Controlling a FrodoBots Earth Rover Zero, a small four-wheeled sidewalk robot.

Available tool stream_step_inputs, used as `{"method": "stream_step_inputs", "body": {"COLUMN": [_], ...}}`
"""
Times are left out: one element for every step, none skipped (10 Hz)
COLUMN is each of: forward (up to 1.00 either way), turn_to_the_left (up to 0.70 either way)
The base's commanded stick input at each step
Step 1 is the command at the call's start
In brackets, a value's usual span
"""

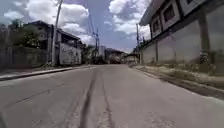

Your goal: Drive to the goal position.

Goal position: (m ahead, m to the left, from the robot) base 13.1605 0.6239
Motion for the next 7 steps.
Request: {"method": "stream_step_inputs", "body": {"forward": [1.00,1.00,1.00,1.00,1.00,1.00,1.00], "turn_to_the_left": [0.00,0.00,0.00,0.00,0.00,0.00,-0.02]}}
